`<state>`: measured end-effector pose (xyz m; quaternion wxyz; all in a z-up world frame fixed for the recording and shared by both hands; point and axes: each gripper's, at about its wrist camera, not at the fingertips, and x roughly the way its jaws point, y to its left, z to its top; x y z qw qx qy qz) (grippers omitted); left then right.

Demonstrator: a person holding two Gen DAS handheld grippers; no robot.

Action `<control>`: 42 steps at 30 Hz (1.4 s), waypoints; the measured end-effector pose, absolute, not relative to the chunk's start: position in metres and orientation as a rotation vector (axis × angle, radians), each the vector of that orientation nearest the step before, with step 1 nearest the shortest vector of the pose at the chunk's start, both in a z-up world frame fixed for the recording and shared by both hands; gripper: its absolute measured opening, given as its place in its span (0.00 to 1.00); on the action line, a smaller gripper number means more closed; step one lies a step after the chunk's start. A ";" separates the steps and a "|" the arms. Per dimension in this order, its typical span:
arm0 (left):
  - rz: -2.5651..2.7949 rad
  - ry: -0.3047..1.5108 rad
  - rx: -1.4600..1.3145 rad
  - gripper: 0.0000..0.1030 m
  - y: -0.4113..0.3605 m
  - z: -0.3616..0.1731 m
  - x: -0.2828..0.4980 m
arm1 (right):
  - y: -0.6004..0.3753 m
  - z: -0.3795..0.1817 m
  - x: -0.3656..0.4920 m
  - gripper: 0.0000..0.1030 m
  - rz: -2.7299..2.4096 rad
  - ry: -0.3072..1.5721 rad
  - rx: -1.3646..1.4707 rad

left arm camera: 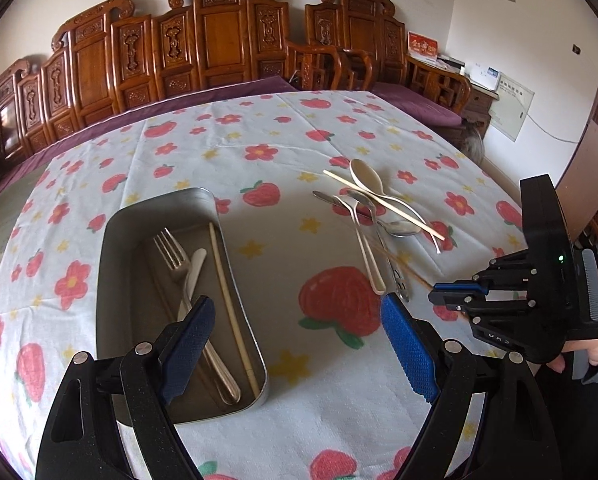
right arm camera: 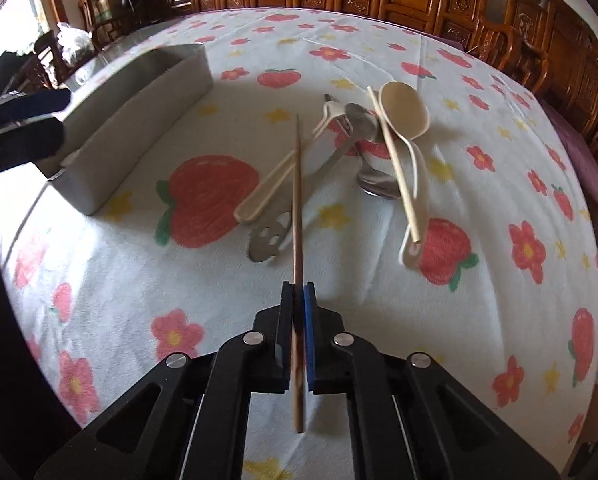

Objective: Organize utensils
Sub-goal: 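Move the right tool back to the pile and grasp another chopstick, then grasp the white plastic fork with the left tool while the right tool holds the chopstick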

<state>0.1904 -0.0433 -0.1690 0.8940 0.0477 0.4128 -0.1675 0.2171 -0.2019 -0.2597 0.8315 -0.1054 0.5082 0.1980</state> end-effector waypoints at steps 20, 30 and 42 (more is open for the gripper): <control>-0.347 0.891 0.101 0.79 -0.063 -0.190 0.195 | -0.247 -0.237 0.245 0.06 0.263 0.866 -0.061; -0.345 0.909 0.161 0.62 -0.083 -0.201 0.206 | -0.264 -0.245 0.252 0.06 0.245 0.870 0.005; -0.345 0.927 0.208 0.56 -0.114 -0.204 0.242 | -0.275 -0.246 0.263 0.06 0.235 0.874 0.052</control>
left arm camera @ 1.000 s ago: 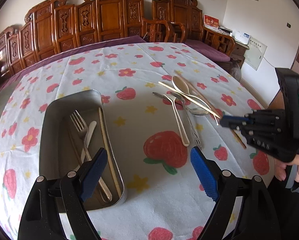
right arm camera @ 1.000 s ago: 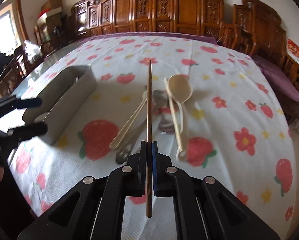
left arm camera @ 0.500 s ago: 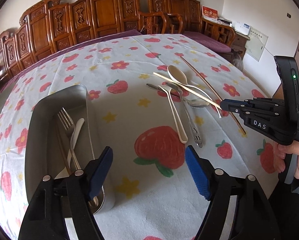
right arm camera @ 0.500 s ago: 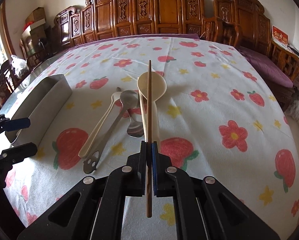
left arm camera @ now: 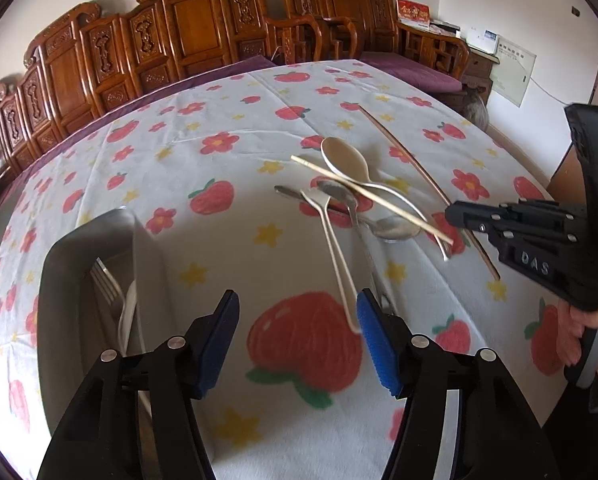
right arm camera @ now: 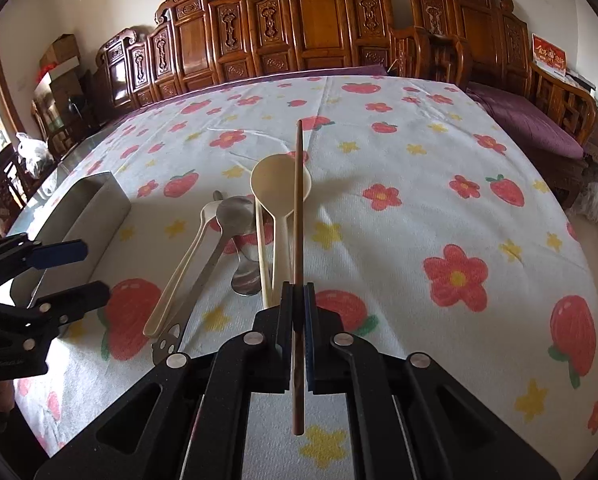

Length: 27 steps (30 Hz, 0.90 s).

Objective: Organize utensils
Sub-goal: 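Grasp the white plastic fork with the left tool while the right tool holds the chopstick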

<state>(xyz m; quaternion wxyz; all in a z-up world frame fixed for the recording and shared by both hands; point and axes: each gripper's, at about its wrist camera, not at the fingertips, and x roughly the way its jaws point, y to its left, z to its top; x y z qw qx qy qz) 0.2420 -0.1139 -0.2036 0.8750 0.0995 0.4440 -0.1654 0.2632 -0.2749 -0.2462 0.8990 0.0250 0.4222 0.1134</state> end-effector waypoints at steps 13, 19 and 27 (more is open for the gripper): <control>-0.337 1.009 0.182 0.37 -0.149 -0.227 0.292 | -0.279 -0.246 0.263 0.06 0.243 0.878 0.085; -0.321 1.038 0.186 0.23 -0.159 -0.236 0.304 | -0.276 -0.244 0.263 0.06 0.255 0.873 0.095; -0.302 1.055 0.186 0.06 -0.156 -0.244 0.310 | -0.275 -0.243 0.263 0.06 0.261 0.874 0.095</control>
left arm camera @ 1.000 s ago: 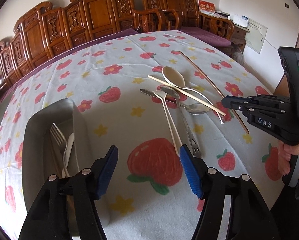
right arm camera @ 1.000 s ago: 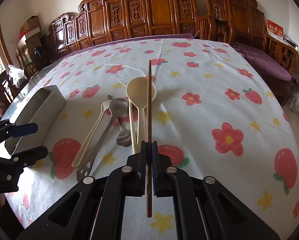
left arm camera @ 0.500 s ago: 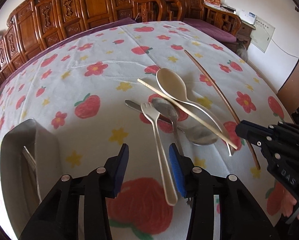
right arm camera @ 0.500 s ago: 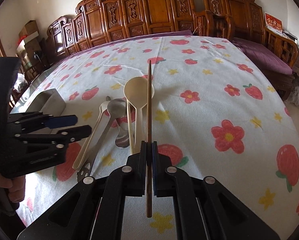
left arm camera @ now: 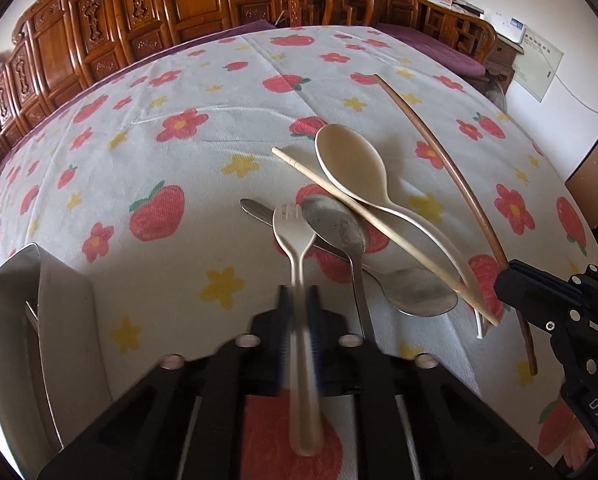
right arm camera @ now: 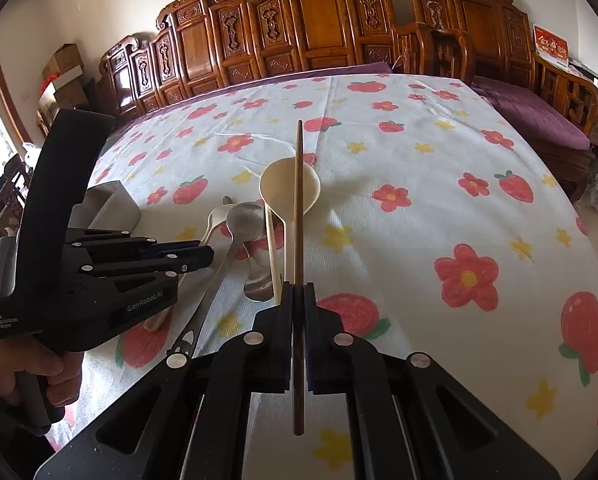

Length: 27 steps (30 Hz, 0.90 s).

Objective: Organize utensils
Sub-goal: 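Grasp the white plastic fork with the left tool while the right tool holds the chopstick, then carry the white fork into the tray and open the left tool while right holds chopstick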

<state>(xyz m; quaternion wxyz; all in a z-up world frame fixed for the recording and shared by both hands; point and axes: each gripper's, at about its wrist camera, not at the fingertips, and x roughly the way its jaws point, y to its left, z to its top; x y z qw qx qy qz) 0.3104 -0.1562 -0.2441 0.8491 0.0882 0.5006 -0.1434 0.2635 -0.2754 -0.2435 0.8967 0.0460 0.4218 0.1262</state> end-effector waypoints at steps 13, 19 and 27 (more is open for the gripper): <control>-0.247 1.007 0.181 0.06 -0.124 -0.221 0.302 | -0.271 -0.242 0.263 0.06 0.275 0.872 0.097; -0.253 0.981 0.183 0.06 -0.118 -0.207 0.289 | -0.266 -0.238 0.262 0.06 0.292 0.863 0.101; -0.256 0.948 0.186 0.06 -0.112 -0.190 0.271 | -0.252 -0.231 0.257 0.06 0.327 0.850 0.091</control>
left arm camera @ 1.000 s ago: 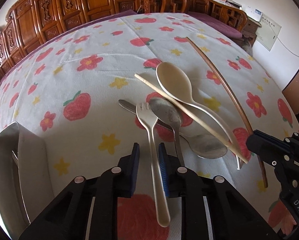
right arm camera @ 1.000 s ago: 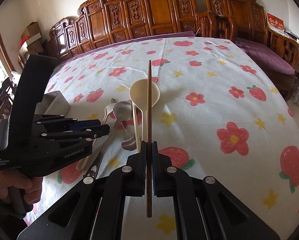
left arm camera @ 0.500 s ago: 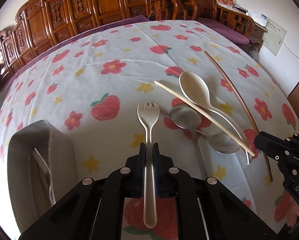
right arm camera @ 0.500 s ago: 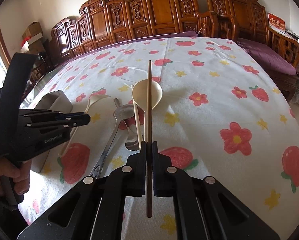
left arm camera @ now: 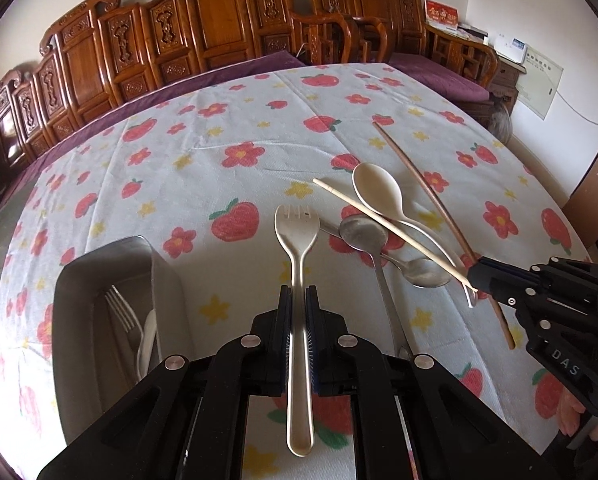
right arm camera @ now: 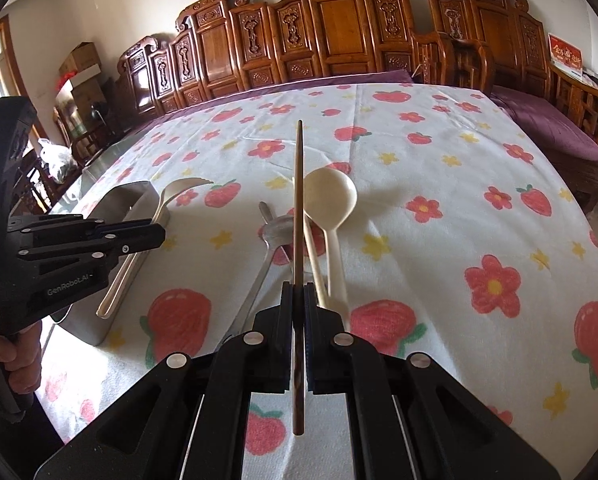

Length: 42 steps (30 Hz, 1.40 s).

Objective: Organize utensils
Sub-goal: 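Carry the white fork into the tray and open the left tool while right holds chopstick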

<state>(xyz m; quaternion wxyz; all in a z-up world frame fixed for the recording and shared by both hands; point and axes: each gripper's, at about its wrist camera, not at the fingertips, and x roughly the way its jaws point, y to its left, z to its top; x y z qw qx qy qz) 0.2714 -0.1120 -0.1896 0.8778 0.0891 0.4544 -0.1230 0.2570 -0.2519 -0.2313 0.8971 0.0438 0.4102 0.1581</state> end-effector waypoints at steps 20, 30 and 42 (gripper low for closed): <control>-0.228 0.877 0.153 0.06 -0.048 -0.155 0.246 | -0.198 -0.220 0.245 0.06 0.467 0.841 0.053; -0.171 0.893 0.069 0.06 -0.003 -0.172 0.248 | -0.180 -0.222 0.238 0.06 0.508 0.852 0.022; -0.152 0.992 0.026 0.06 0.015 -0.210 0.254 | -0.183 -0.233 0.238 0.06 0.486 0.880 0.019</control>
